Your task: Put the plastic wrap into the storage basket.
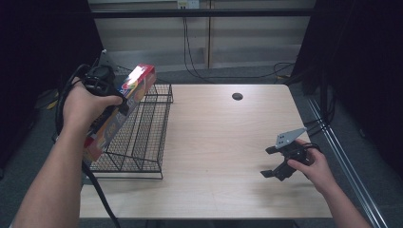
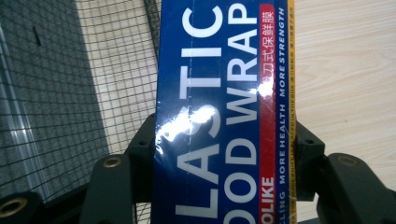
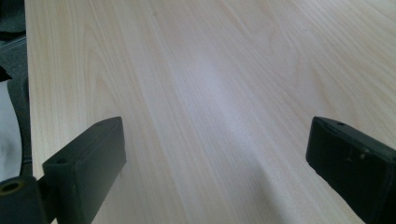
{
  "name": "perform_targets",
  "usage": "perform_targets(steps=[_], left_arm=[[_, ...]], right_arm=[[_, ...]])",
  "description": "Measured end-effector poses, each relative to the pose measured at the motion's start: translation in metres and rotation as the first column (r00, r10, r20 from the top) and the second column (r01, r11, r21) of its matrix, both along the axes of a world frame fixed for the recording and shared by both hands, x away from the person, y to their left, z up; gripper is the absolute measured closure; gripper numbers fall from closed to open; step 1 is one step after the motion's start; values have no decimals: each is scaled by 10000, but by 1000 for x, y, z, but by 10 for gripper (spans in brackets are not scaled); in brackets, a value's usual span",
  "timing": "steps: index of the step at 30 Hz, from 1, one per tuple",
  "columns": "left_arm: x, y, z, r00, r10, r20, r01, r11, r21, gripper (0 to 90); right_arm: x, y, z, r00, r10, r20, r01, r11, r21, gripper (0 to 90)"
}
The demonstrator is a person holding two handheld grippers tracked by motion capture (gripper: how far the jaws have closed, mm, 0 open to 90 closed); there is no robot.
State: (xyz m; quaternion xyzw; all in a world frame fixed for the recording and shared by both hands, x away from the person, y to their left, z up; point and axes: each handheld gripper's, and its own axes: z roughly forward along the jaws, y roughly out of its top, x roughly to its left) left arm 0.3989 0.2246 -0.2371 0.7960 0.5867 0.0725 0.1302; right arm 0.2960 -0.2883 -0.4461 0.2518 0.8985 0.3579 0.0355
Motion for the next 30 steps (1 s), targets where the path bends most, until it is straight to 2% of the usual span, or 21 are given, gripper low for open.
perform_targets(steps=[3,7,12,19,20,24,26,30], left_arm=[[-1,6,2,9999,112,44,-113,9999,128,433],[-3,13,3,9994,334,68,-333,9994,-8,432],[-4,20,4,9987,503,60,-504,9986,187,433],[-6,29,6,9948,1017,102,-1017,9948,29,432],[-6,30,6,9956,930,119,-931,9956,117,432],[-6,35,7,9927,1207,86,-1207,9927,-4,433],[-6,38,7,9915,1290,181,-1292,9916,69,433],[-6,43,6,9873,1586,71,-1586,9873,68,433]], right_arm=[[0,-1,0,10000,-4,-34,4,10000,16,43],[0,-1,0,10000,-12,3,12,10000,1,44],[0,-1,0,10000,-17,71,17,10000,29,44],[0,-1,1,10000,-64,15,64,10000,46,44],[0,-1,1,10000,-64,15,64,10000,46,44],[0,-1,1,10000,-66,29,66,10000,52,44],[0,-1,1,10000,-61,25,61,10000,44,44],[0,-1,1,9999,-96,53,95,9999,55,45]])
